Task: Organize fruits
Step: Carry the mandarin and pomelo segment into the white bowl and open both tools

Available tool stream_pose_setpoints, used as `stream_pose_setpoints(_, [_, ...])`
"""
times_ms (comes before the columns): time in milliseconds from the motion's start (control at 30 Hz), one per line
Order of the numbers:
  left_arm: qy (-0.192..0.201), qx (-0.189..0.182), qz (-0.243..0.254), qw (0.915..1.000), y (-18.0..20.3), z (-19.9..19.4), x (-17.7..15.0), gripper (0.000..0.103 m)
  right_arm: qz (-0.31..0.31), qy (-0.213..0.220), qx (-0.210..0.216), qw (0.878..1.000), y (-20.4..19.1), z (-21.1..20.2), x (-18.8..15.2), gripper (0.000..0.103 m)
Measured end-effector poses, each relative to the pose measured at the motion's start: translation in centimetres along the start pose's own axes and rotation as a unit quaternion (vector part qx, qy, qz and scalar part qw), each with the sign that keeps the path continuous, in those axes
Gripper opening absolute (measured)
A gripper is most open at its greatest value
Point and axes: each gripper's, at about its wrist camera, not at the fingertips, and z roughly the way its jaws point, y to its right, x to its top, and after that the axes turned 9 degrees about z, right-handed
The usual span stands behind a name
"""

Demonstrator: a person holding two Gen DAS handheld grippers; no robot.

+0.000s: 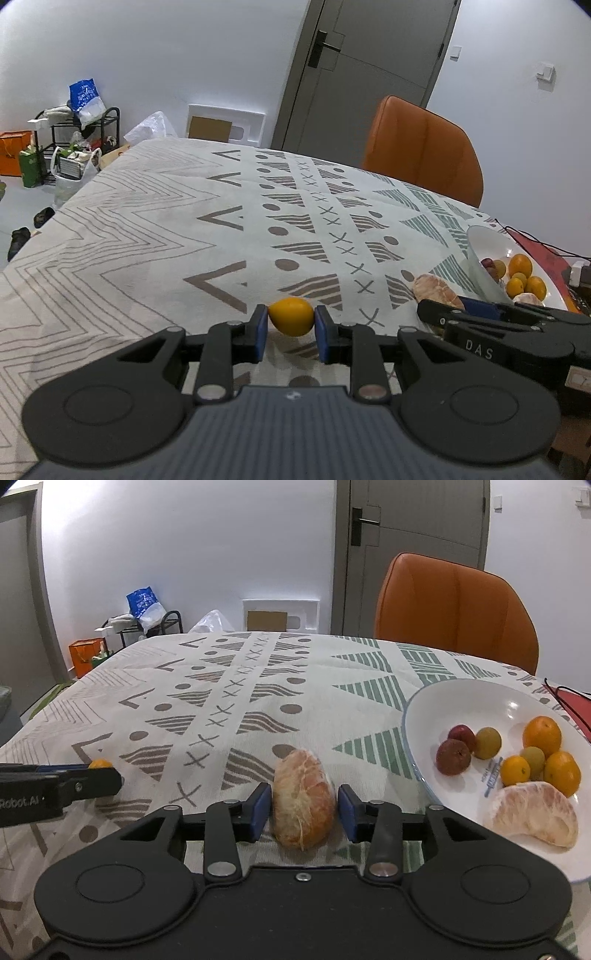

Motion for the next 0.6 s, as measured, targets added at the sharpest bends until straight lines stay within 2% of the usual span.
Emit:
stream_pose_setpoints(100, [0.006,0.004,0.004,1.0,0.3,-0.5,0.2,0.025,-0.003,-0.001,0.006,1.0,0.1,-0.1,0.0,0.033])
stream_pose_setpoints(200, [0.013,0.004,0.011,0.9999,1.0,-1.0,0.5,0.025,-0.001,0.0,0.024,1.0,0.4,-0.9,0.1,0.033])
stream_pose_setpoints(600, [0.042,-0.008,0.041,0.9982,4.7,-2.4,2.1,0.025,0.019,0.041,0.051,0.998,2.2,-5.5,1.0,0.033])
